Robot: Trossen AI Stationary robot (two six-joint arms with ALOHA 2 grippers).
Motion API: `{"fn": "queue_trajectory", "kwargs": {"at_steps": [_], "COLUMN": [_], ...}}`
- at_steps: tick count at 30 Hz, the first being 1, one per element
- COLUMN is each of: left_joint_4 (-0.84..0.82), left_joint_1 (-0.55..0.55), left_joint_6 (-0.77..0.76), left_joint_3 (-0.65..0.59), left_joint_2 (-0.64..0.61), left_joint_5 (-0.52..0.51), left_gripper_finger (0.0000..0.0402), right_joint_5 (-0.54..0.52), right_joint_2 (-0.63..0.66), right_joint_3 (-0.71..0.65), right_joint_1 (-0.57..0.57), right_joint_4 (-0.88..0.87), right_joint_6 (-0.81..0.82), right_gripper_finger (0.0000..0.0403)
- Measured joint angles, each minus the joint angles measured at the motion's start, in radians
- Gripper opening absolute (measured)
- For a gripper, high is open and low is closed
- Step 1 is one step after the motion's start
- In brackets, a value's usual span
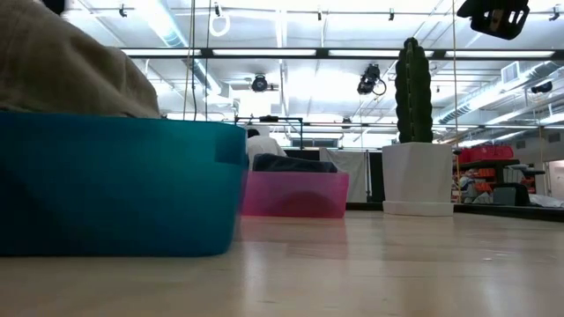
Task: Pick & Place hat
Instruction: Put the brown cap into the blue bin
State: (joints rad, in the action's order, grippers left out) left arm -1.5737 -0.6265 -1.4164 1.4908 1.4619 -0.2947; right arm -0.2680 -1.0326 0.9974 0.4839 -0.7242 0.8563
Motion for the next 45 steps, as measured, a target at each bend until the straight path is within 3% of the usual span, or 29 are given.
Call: {"fn": "queue_trajectory", "kwargs": {"at_steps": [4, 14, 19, 24, 29, 33, 39, 45], "left_joint_4": [0.001, 0.003, 0.003, 0.036, 0.189, 0.236, 0.231, 0.182], "left_joint_1": [0.094, 0.458, 0.65, 0.834, 0.976, 1.08, 1.168, 1.216], "left_joint_6": [-0.061, -0.032, 0.163, 0.39, 0.752, 0.887, 1.078, 1.345], "left_joint_3": [0.013, 0.008, 0.008, 0.008, 0.008, 0.008, 0.008, 0.008], "left_joint_2": [-0.058, -0.179, -0.194, -0.193, -0.192, -0.166, -0.054, 0.078], "left_joint_5": [-0.167, -0.213, -0.195, -0.103, -0.003, 0.087, 0.185, 0.135], "left_gripper_finger": [0.0156, 0.0146, 0.0147, 0.0147, 0.0147, 0.0147, 0.0147, 0.0147], "right_joint_5": [0.0, -0.001, -0.002, -0.003, -0.003, -0.003, -0.003, -0.001], "right_joint_2": [0.0, 0.0, 0.0, 0.0, 0.0, 0.0, 0.0, 0.0], "right_joint_3": [0.0, 0.0, 0.0, 0.0, 0.0, 0.0, 0.0, 0.0], "right_joint_1": [0.0, 0.0, 0.0, 0.0, 0.0, 0.0, 0.0, 0.0], "right_joint_4": [0.0, 0.001, 0.002, 0.003, 0.006, 0.007, 0.007, 0.011], "right_joint_6": [-0.004, 0.004, 0.008, 0.017, 0.022, 0.022, 0.029, 0.052], "right_gripper_finger": [0.0107, 0.0107, 0.0107, 0.0107, 0.0107, 0.0107, 0.0107, 0.0107]}}
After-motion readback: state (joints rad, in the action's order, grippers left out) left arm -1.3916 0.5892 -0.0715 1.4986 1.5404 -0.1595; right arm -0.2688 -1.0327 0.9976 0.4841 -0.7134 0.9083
